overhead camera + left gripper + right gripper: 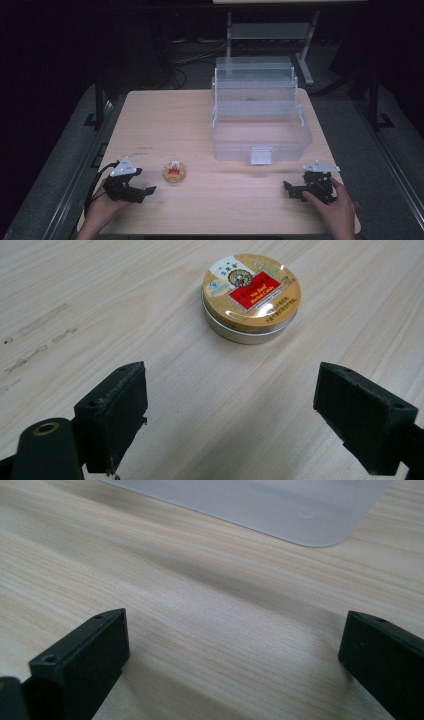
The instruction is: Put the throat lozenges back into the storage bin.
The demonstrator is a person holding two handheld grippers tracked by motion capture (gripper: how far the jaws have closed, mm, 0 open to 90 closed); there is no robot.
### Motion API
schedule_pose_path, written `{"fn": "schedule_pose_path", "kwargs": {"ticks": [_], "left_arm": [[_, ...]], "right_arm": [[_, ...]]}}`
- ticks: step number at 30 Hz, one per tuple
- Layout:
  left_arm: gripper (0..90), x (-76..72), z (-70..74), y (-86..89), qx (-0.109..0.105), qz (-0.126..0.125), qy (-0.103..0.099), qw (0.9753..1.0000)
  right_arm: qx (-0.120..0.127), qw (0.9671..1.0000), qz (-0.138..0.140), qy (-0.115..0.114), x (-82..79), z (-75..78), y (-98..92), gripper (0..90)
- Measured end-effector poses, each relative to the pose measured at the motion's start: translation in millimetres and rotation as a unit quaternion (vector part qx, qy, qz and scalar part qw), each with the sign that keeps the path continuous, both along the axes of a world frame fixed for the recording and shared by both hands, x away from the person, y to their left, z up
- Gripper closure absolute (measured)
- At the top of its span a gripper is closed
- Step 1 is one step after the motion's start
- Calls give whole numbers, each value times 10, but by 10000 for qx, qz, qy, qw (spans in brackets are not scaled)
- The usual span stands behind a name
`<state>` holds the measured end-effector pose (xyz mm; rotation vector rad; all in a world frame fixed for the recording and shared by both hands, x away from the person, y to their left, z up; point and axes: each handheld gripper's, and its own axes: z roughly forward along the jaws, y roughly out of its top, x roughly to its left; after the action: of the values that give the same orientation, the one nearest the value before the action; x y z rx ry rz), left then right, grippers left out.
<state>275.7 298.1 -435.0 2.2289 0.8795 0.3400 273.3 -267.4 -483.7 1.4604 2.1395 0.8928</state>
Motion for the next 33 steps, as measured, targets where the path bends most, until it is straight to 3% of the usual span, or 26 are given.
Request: {"fn": "schedule_pose_path", "kwargs": {"ticks": [20, 33], "left_arm": [[136, 105, 134, -114, -61, -119, -32, 9999], [136, 186, 173, -197, 28, -206, 42, 9998]], "right_arm": [[0, 10000, -1, 0, 0, 0, 0, 0], [0, 10000, -3, 2, 0, 0, 0, 0]]}}
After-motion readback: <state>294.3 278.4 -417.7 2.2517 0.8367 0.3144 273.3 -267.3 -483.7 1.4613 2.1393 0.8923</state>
